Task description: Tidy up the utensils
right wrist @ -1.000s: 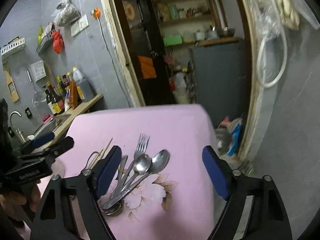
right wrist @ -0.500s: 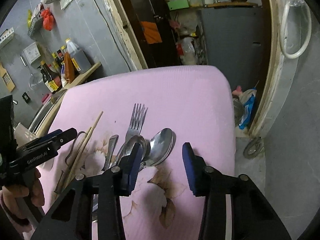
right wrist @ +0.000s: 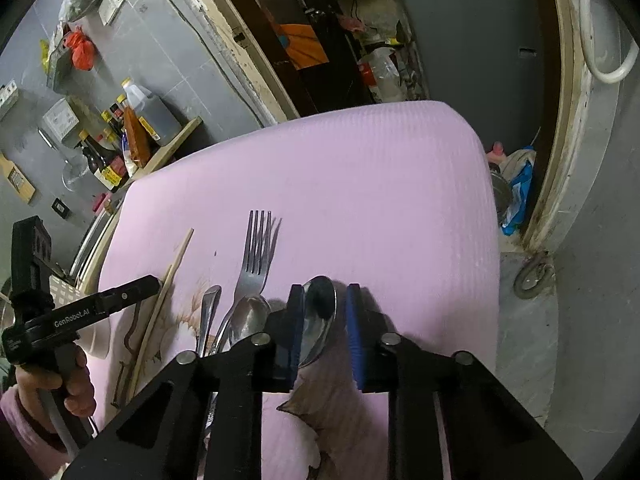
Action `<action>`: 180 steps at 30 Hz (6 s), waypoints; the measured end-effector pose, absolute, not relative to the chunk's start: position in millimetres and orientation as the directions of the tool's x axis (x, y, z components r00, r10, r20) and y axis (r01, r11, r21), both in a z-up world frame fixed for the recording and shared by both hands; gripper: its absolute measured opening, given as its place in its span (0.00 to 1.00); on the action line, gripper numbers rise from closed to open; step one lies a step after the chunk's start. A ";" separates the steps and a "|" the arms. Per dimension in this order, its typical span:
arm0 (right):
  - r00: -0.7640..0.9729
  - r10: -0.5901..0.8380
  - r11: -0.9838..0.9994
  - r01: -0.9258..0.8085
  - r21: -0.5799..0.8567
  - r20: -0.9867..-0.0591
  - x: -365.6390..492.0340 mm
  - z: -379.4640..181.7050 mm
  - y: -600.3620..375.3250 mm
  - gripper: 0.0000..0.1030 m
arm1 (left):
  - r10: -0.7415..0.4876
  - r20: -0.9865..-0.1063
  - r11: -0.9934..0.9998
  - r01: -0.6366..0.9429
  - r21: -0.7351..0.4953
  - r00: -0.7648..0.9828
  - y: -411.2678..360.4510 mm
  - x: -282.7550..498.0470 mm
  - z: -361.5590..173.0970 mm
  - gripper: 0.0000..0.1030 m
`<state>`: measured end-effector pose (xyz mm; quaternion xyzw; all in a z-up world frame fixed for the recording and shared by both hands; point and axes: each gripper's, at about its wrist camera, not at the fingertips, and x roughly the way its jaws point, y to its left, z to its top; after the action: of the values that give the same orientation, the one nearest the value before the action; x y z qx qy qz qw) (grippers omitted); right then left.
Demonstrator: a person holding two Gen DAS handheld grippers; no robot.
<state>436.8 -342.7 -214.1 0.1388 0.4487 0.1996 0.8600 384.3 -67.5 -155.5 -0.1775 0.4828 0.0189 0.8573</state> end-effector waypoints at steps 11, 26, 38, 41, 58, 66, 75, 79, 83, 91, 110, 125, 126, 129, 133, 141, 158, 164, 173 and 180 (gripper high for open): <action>0.509 0.489 0.869 -0.214 0.446 -0.708 436.2 -216.3 -344.3 0.05 | -0.196 -0.850 0.934 -0.173 -0.314 0.488 -68.6 388.5 -159.1 0.11; 0.636 0.449 0.887 -0.235 0.397 -0.628 388.9 -154.3 -353.3 0.02 | -0.182 -0.784 0.965 -0.045 -0.257 0.593 -95.6 357.9 -103.9 0.08; 0.741 0.339 0.940 -0.239 0.244 -0.580 322.9 -89.6 -340.5 0.02 | -0.180 -0.674 0.982 0.090 -0.166 0.717 -112.0 296.5 -52.5 0.08; 0.765 0.307 0.951 -0.226 0.211 -0.566 308.4 -73.6 -333.5 0.02 | -0.197 -0.643 0.980 0.121 -0.161 0.740 -109.8 283.1 -41.1 0.08; 0.867 0.301 0.952 -0.249 0.177 -0.397 255.8 26.0 -240.2 0.02 | -0.264 -0.485 0.957 0.164 -0.240 0.834 -17.4 225.9 45.6 0.08; 0.887 0.344 0.938 -0.313 0.148 -0.309 246.1 61.0 -170.3 0.02 | -0.189 -0.450 0.969 0.092 -0.229 0.873 61.4 211.9 64.3 0.08; 0.905 0.335 0.942 -0.324 0.083 -0.263 241.5 71.9 -105.8 0.02 | -0.095 -0.401 0.972 -0.002 -0.236 0.911 139.5 213.5 65.6 0.08; 0.919 0.311 0.950 -0.310 0.044 -0.242 238.6 77.6 -91.7 0.02 | -0.092 -0.369 0.961 -0.014 -0.275 0.925 163.5 217.9 60.9 0.08; 0.933 0.275 0.958 -0.286 -0.010 -0.232 238.7 78.6 -78.8 0.02 | -0.094 -0.346 0.957 -0.011 -0.290 0.934 171.1 224.0 52.6 0.08; 0.944 0.243 0.962 -0.263 -0.066 -0.224 240.1 64.0 -61.7 0.02 | -0.098 -0.313 0.969 0.019 -0.246 0.945 161.8 232.9 25.1 0.08; 0.925 0.261 0.935 -0.313 -0.165 -0.275 244.5 16.1 -23.8 0.02 | -0.053 -0.299 0.991 0.015 -0.130 0.953 147.9 228.2 -4.5 0.08; 0.889 0.300 0.924 -0.360 -0.125 -0.345 255.6 -6.2 -19.6 0.02 | -0.072 -0.386 0.991 0.023 -0.131 0.920 146.6 232.5 -21.8 0.08; 0.889 0.300 0.925 -0.360 -0.123 -0.346 255.6 -6.5 -19.7 0.02 | -0.073 -0.387 0.991 0.022 -0.132 0.919 147.0 232.4 -21.2 0.08; 0.888 0.301 0.925 -0.361 -0.120 -0.348 256.0 -8.1 -19.8 0.02 | -0.073 -0.388 0.991 0.022 -0.134 0.919 147.5 232.1 -21.1 0.08; 0.888 0.301 0.925 -0.360 -0.119 -0.347 256.0 -9.6 -20.4 0.02 | -0.060 -0.385 0.991 0.008 -0.134 0.921 150.1 231.9 -22.3 0.08; 0.883 0.303 0.924 -0.364 -0.116 -0.357 259.4 -11.9 -20.4 0.02 | -0.066 -0.390 0.990 0.012 -0.138 0.918 147.5 234.9 -25.5 0.08; 0.872 0.317 0.924 -0.372 -0.085 -0.375 256.4 -15.2 -16.7 0.03 | -0.111 -0.445 0.982 0.030 -0.184 0.889 147.0 229.4 -28.1 0.08; 0.868 0.322 0.924 -0.374 -0.073 -0.379 253.6 -16.7 -17.7 0.03 | -0.126 -0.461 0.979 0.034 -0.202 0.879 147.0 224.5 -30.3 0.18; 0.867 0.331 0.929 -0.369 -0.033 -0.373 248.3 -14.8 -23.7 0.17 | -0.125 -0.439 0.970 0.017 -0.241 0.890 152.2 214.6 -25.2 0.34; 0.892 0.316 0.945 -0.327 0.024 -0.324 239.9 -5.6 -41.3 0.53 | -0.036 -0.427 0.953 -0.098 -0.287 0.903 175.0 192.8 -17.2 0.70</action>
<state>239.9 -41.3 -5.6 -0.0157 0.1639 0.1653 0.9724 192.8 175.0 -17.2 -0.1526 0.2192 0.0162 0.9635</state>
